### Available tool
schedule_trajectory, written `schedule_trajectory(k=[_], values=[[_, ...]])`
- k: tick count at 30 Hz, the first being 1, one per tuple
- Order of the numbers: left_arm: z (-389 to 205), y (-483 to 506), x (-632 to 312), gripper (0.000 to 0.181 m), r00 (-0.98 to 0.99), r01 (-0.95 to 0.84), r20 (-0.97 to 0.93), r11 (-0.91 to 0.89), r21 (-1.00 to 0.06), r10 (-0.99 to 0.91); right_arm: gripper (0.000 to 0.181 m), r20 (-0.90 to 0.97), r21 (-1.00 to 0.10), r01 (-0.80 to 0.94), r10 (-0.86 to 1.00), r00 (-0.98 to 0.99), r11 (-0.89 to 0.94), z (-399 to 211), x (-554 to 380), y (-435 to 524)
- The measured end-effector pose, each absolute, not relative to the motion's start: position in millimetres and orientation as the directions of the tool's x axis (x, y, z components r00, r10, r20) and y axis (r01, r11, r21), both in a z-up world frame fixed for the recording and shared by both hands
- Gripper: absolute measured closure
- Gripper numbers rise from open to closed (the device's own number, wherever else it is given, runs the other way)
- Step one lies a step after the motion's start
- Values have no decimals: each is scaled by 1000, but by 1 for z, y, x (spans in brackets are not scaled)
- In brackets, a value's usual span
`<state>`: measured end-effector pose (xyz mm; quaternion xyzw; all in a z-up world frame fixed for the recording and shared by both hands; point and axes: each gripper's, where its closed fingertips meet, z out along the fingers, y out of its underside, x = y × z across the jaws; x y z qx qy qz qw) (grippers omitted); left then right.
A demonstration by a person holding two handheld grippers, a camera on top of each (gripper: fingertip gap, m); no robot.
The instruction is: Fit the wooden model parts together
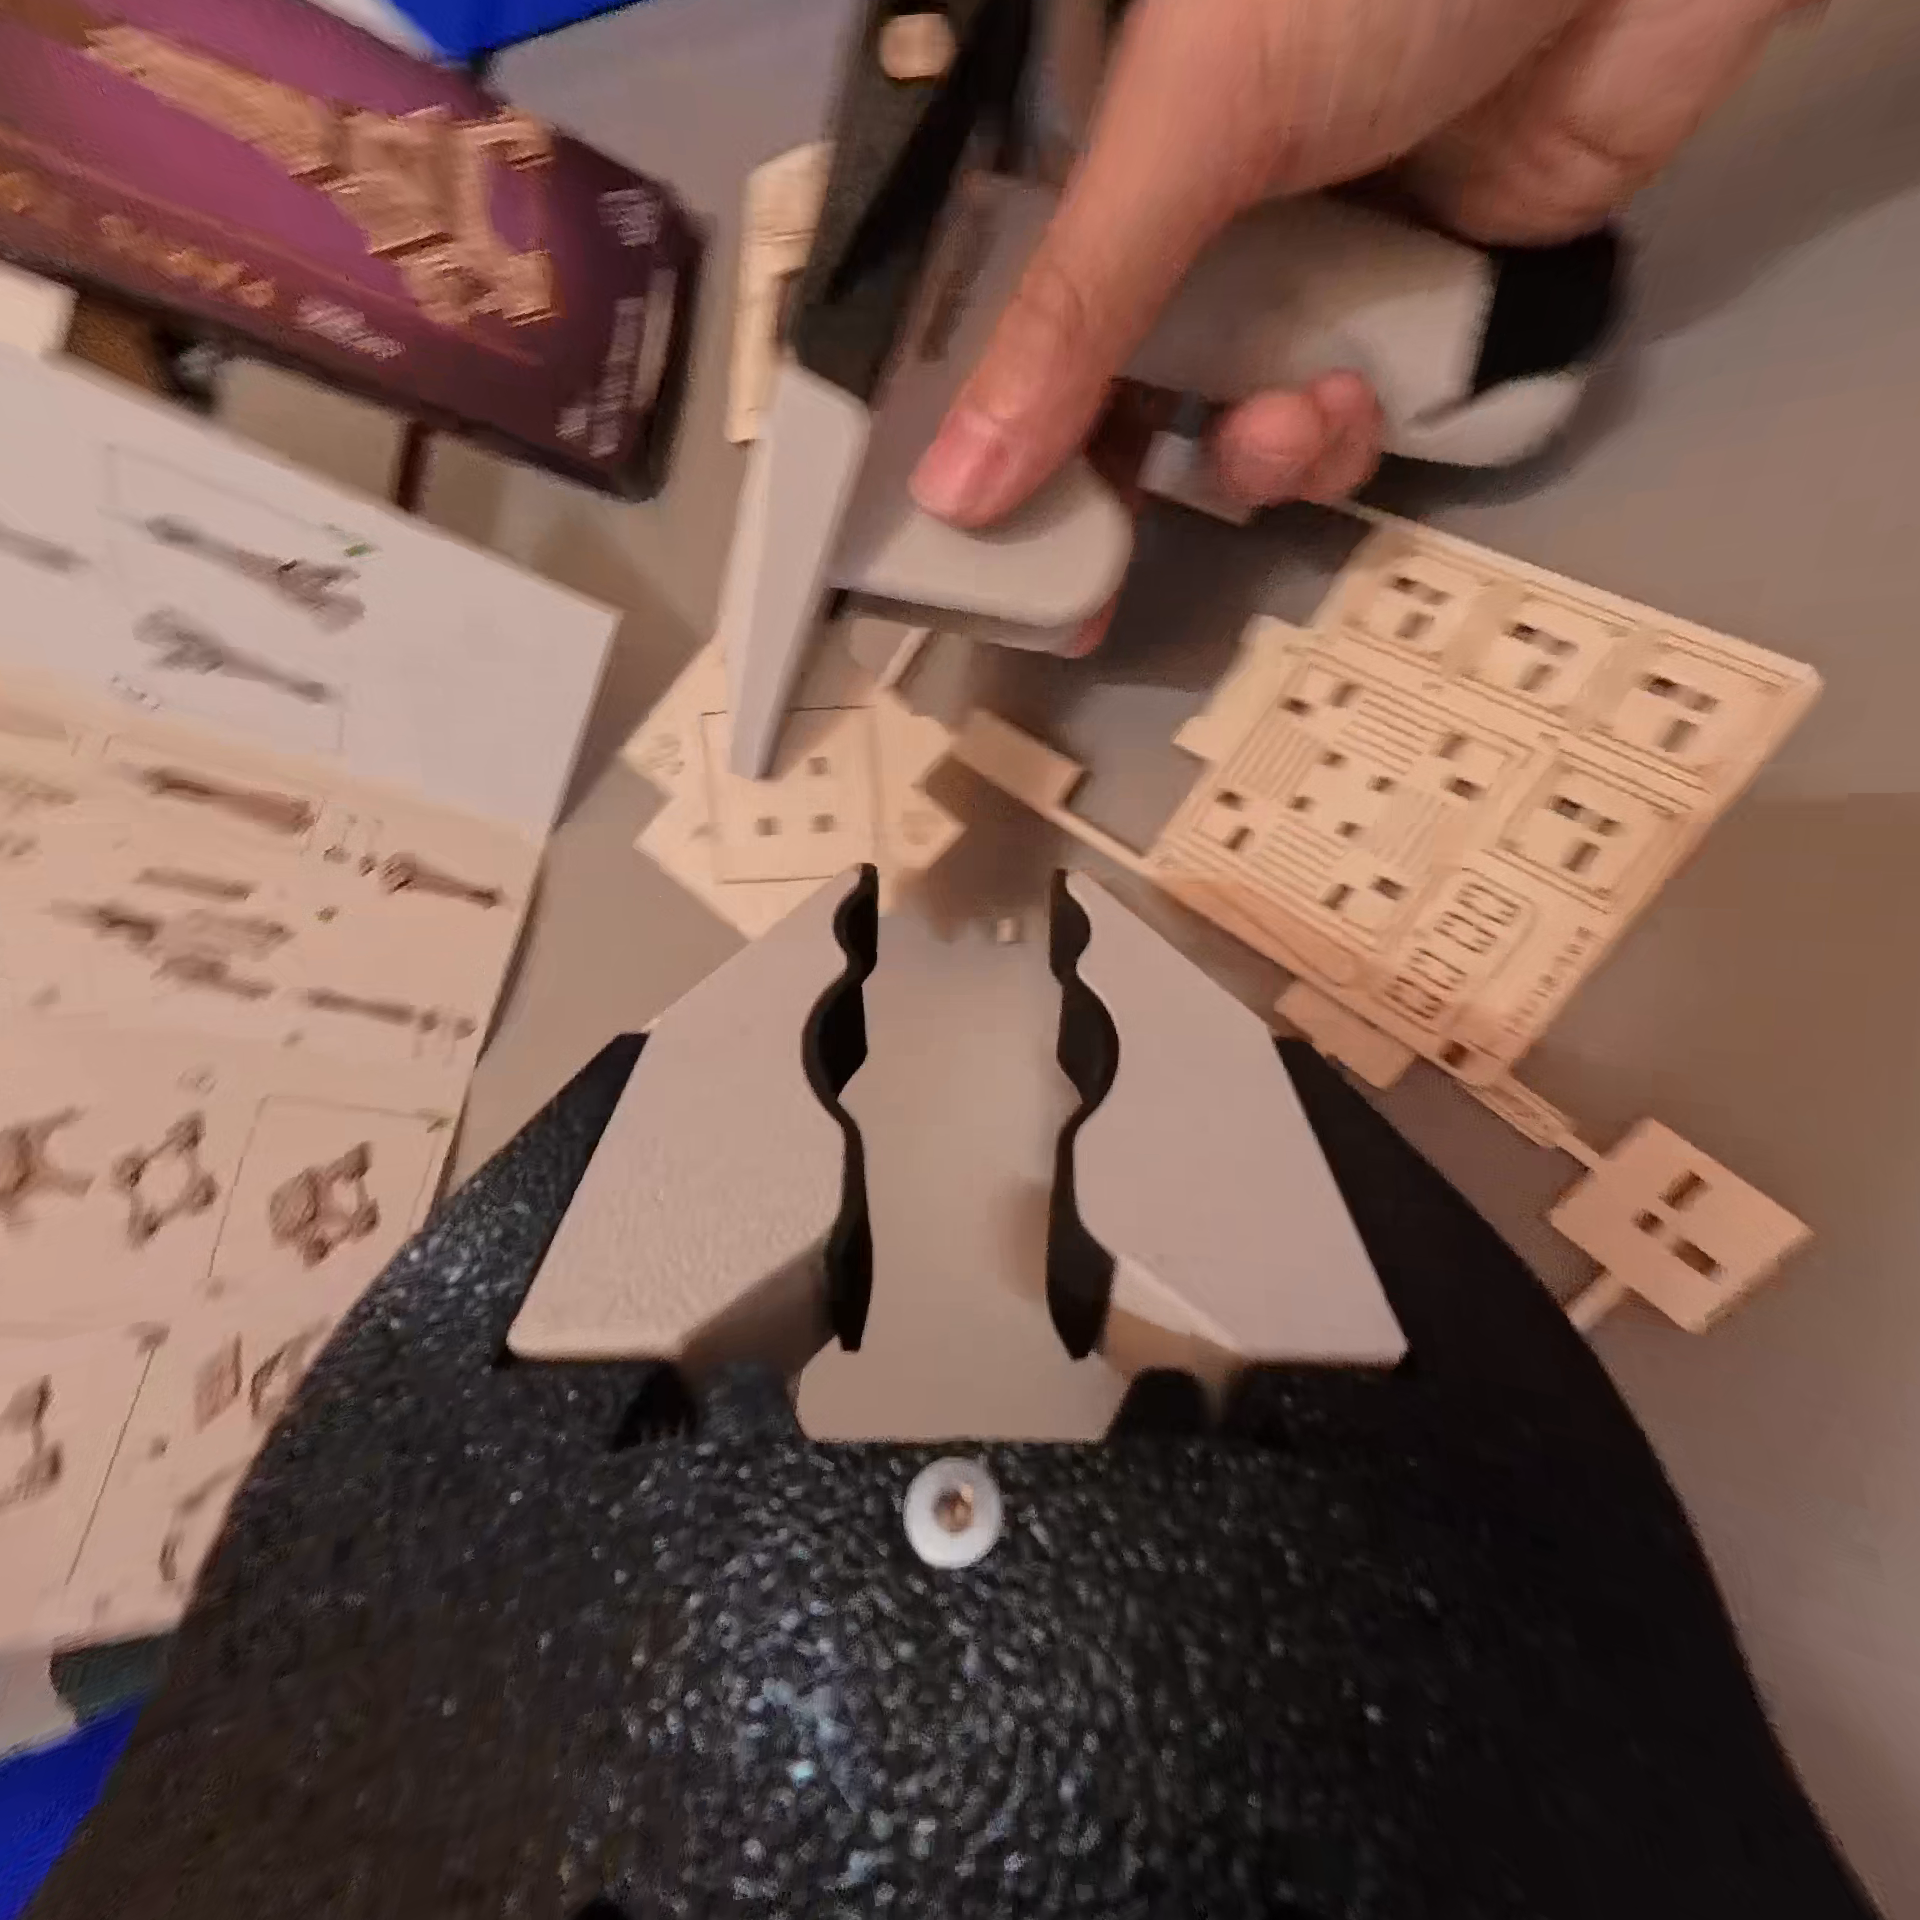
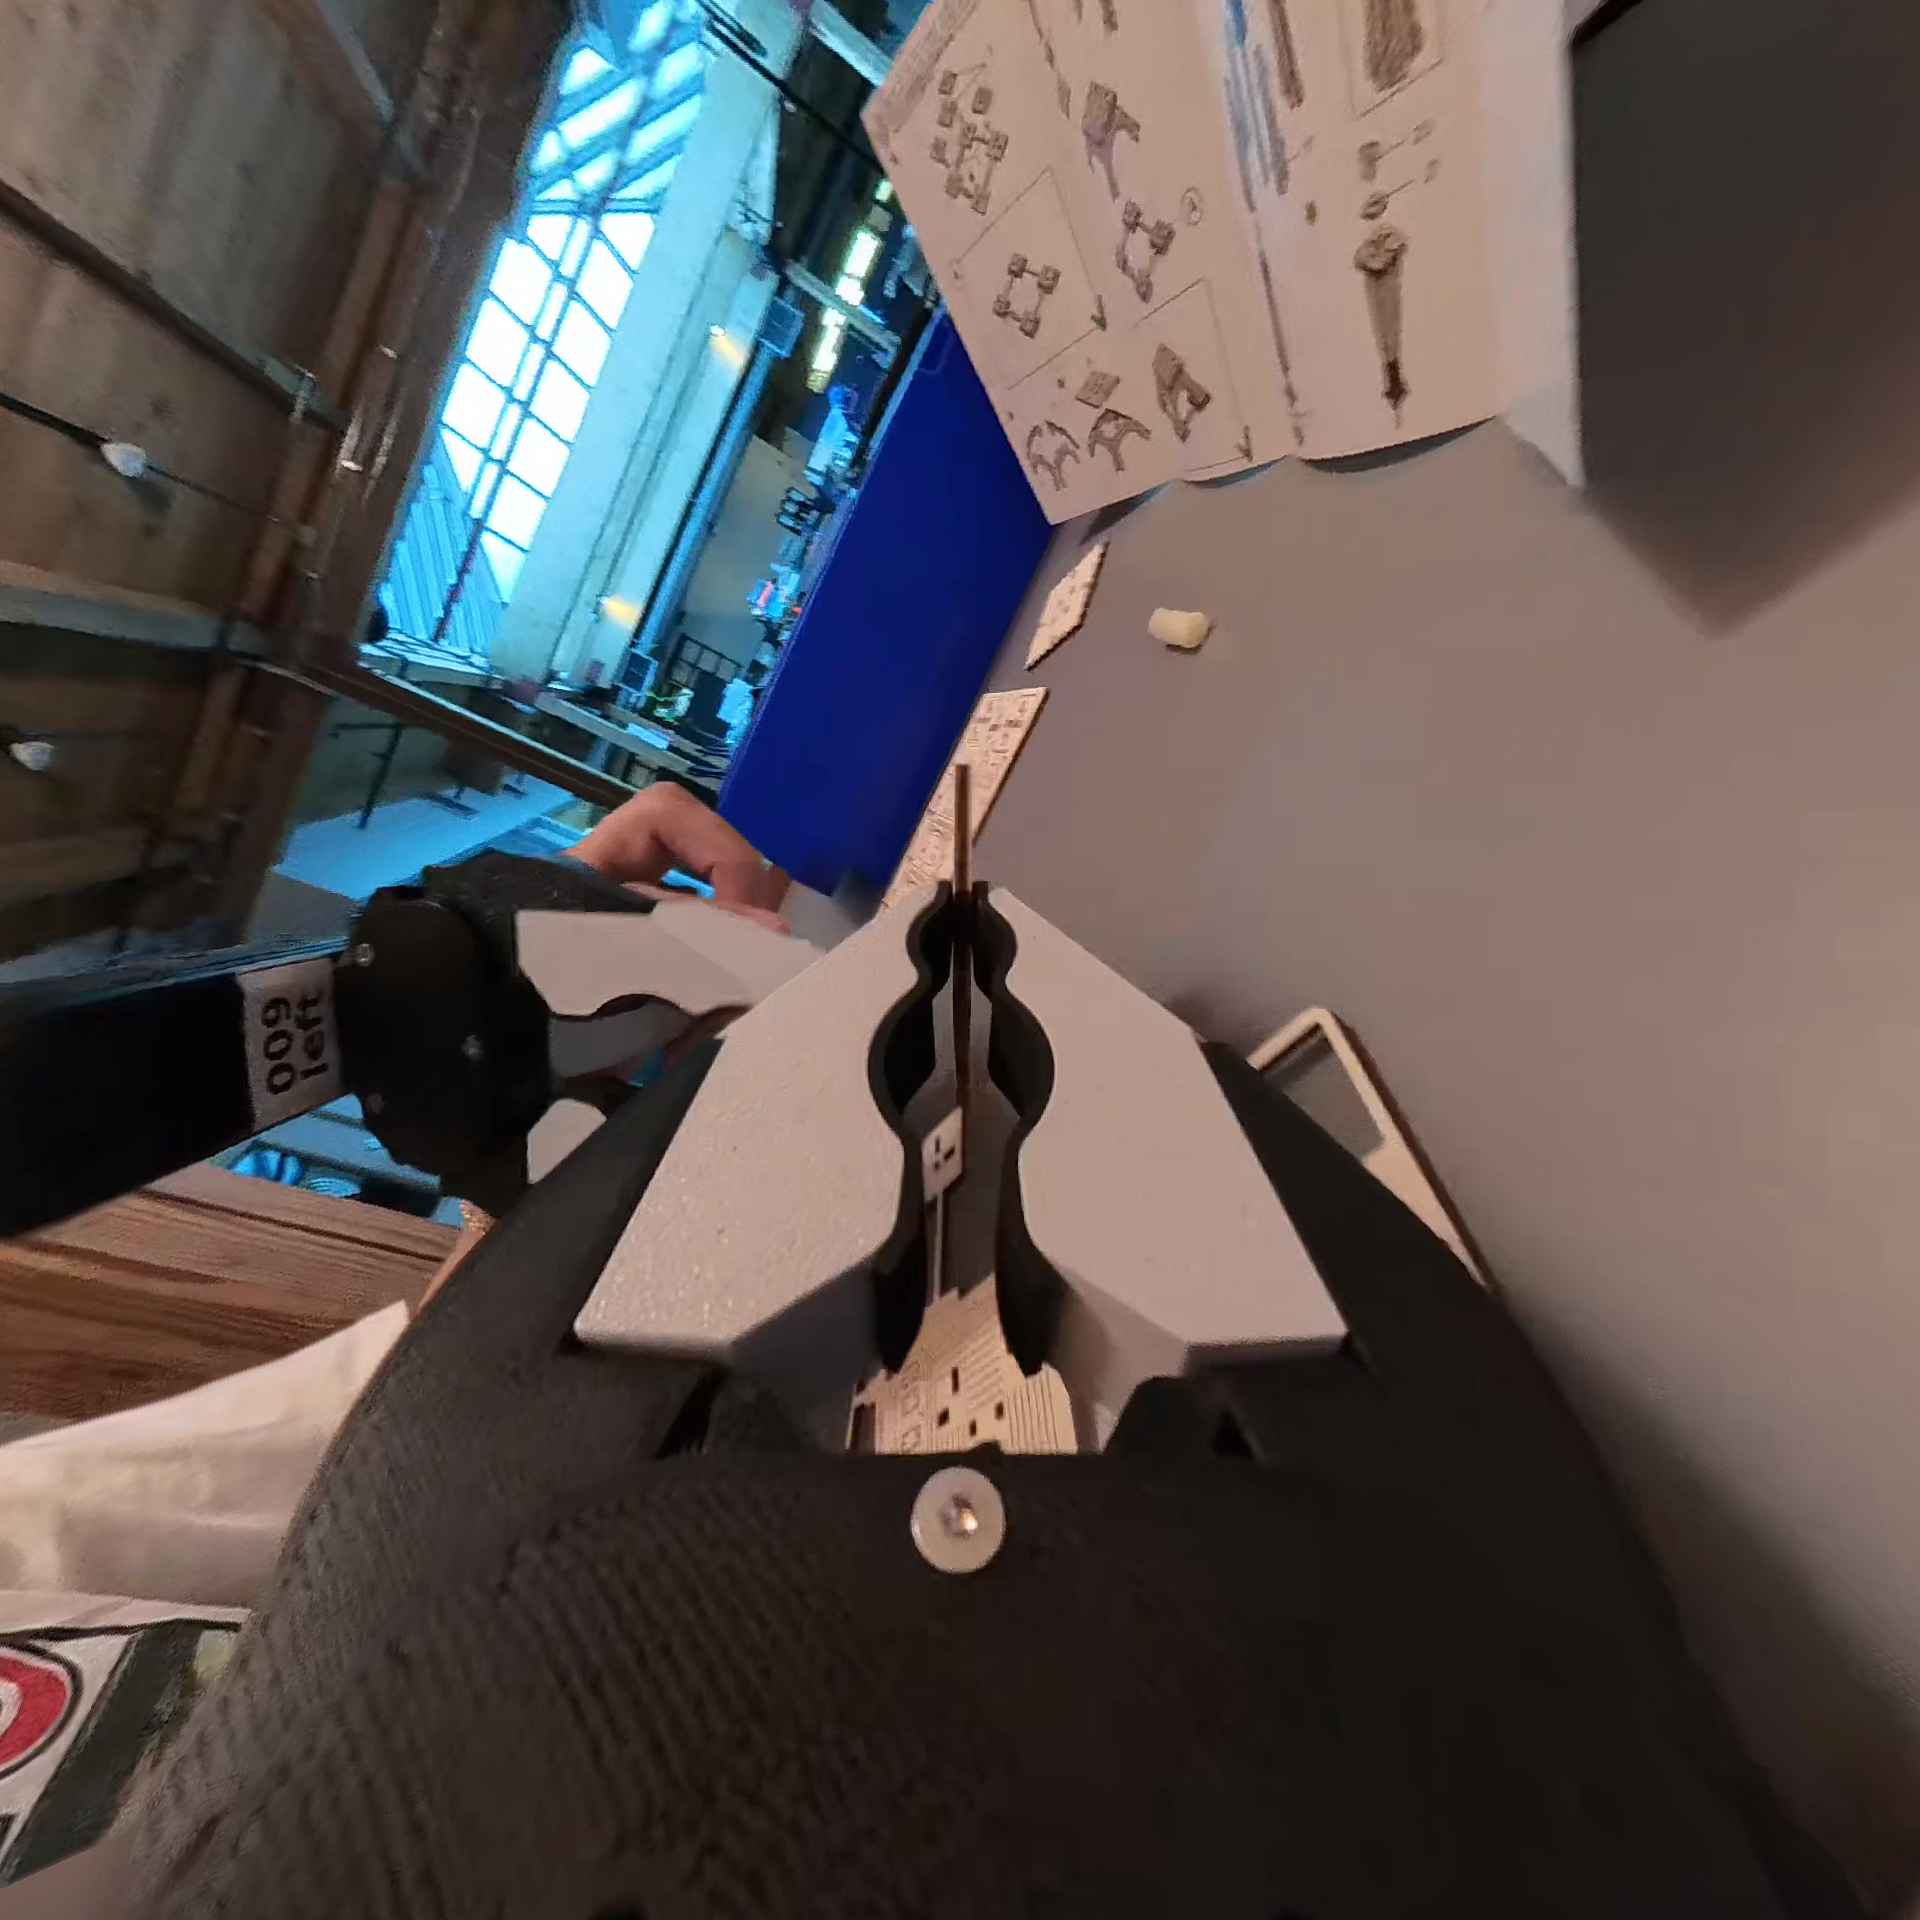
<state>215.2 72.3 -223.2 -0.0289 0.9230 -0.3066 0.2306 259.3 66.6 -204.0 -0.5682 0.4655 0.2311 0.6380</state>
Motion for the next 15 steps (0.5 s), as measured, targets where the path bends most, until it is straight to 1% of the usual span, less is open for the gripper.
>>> schedule_trajectory(k=[1, 2, 3, 4, 5, 6, 7, 8, 10, 11, 12, 13, 15], values=[[-218, 77, 224, 153, -866, 46, -418, 788, -614, -276, 181, -856, -514, -820, -217, 470, 251, -202, 258, 69], [-212, 84, 232, 155, -839, -17, -393, 741, -671, -375, 181, -850, -524, -813, -201, 486, 252, -200, 255, 71], [-204, 91, 239, 160, -809, -97, -326, 658, -746, -489, 180, -835, -550, -794, -167, 524, 260, -192, 252, 73], [-199, 95, 243, 159, -790, -187, -206, 547, -816, -578, 180, -818, -574, -773, -150, 555, 270, -186, 249, 72], [-197, 94, 237, 157, -808, -275, -39, 435, -857, -588, 180, -802, -596, -752, -149, 579, 281, -182, 248, 71], [-197, 90, 228, 152, -823, -372, 135, 344, -862, -552, 181, -781, -619, -731, -129, 611, 289, -176, 246, 71], [-198, 88, 224, 149, -808, -464, 275, 275, -842, -521, 181, -772, -627, -723, -110, 626, 289, -172, 243, 71], [-198, 88, 223, 144, -781, -531, 372, 220, -819, -501, 181, -763, -635, -716, -95, 639, 291, -169, 241, 71], [-196, 88, 224, 145, -740, -599, 485, 129, -790, -466, 181, -739, -650, -694, -47, 672, 310, -160, 236, 72], [-191, 87, 222, 156, -735, -613, 525, 89, -785, -429, 181, -741, -645, -695, -37, 671, 319, -159, 236, 72], [-182, 84, 219, 174, -738, -620, 566, 37, -784, -367, 181, -741, -644, -697, -30, 671, 316, -160, 235, 72], [-175, 83, 218, 179, -727, -634, 603, -15, -773, -328, 180, -739, -645, -702, -11, 674, 302, -160, 232, 73], [-175, 84, 216, 180, -708, -667, 647, -31, -744, -282, 180, -747, -632, -715, 10, 665, 298, -161, 231, 72]])
